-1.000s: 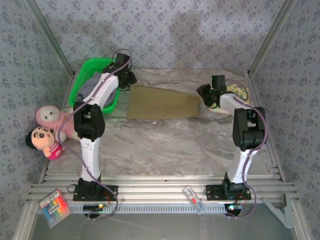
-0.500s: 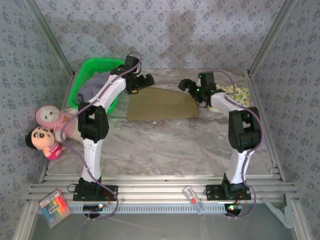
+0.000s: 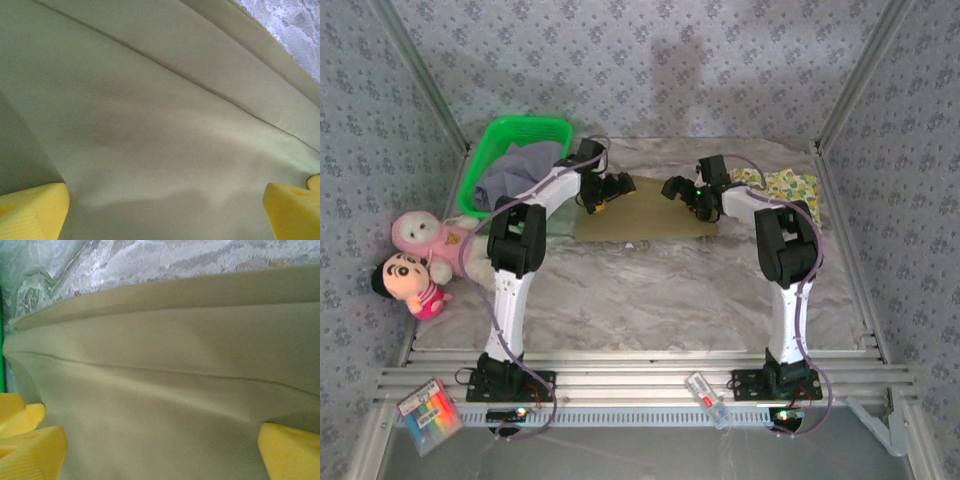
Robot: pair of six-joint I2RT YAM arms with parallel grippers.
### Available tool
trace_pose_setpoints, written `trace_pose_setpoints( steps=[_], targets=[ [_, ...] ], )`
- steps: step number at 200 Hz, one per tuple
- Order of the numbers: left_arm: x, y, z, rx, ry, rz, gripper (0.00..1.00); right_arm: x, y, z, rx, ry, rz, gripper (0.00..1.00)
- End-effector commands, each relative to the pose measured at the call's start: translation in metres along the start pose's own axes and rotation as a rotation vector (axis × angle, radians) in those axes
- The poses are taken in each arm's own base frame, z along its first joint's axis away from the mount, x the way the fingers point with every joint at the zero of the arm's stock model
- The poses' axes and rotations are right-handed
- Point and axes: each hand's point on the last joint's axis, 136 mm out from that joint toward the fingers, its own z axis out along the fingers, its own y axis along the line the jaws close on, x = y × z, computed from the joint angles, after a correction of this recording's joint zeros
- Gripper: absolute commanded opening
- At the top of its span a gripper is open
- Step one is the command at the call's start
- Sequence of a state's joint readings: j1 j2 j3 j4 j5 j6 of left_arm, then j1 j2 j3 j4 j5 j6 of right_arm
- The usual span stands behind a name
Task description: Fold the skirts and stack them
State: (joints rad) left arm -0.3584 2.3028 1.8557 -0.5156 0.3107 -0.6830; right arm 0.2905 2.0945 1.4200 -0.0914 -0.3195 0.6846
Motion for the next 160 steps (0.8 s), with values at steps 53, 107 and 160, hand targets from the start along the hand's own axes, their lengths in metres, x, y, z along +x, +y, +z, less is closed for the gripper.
trace_pose_setpoints(
  steps=[53, 107, 160],
  targets=[
    [0.076, 0.037, -0.016, -0.002, 0.052, -0.061, 1.00, 0.090, -0.035, -0.034, 0.078, 0.101, -0.026, 1.00],
    [0.066, 0.006, -0.119, -0.026, -0.128, 0.050, 1.00, 0.054, 0.002, -0.107, 0.058, -0.192, -0.122, 1.00],
    [0.056, 0.025, -0.157, -0.194, -0.202, 0.117, 1.00, 0.029, 0.005, -0.132, 0.085, -0.307, -0.196, 1.00]
  ],
)
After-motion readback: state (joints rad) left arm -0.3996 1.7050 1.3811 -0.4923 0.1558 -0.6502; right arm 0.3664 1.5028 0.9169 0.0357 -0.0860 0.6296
